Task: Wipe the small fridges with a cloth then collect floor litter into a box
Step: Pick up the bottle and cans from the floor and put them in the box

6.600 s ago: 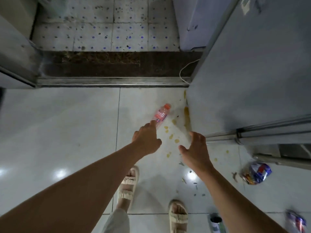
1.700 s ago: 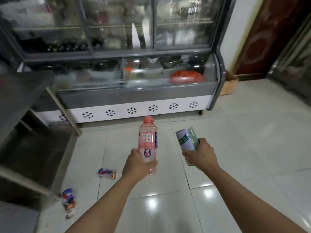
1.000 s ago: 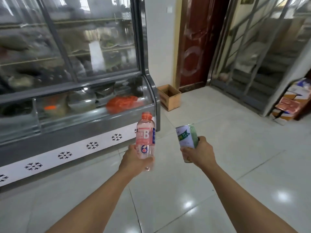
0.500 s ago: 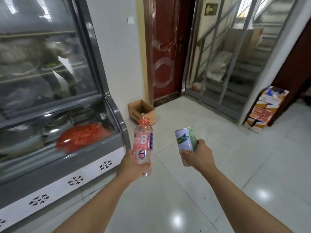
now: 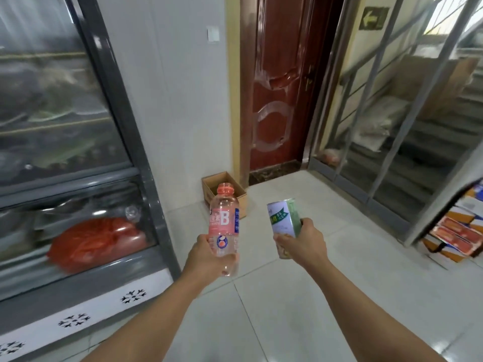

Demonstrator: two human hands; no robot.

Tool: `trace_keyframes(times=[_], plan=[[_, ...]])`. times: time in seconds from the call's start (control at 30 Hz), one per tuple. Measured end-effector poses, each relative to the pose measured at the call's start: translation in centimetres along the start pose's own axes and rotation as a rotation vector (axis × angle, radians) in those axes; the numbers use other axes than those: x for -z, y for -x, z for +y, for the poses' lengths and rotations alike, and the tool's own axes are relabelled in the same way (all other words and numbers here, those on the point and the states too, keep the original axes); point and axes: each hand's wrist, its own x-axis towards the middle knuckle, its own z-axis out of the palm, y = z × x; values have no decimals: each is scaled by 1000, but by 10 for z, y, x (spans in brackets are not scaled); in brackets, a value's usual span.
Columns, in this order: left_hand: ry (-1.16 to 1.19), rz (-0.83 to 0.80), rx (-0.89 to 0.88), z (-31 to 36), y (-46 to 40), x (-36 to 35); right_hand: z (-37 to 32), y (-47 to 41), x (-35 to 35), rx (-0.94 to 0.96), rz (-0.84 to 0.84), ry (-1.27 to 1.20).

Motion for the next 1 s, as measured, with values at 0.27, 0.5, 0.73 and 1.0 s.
trace_keyframes(times=[0.27,0.5,0.73,1.0], plan=[[-5,75,51,30,-146,-12,-34,-158,-33,50,-84,65],[23,70,91,70,-283,-32,-68,-304,-62,31,-114,65],[12,89,143,119,-411,-55,-94,-448,-83,55,-145,64],[35,147,229,157,-550,-81,-129,-631,-126,125,-271,111]])
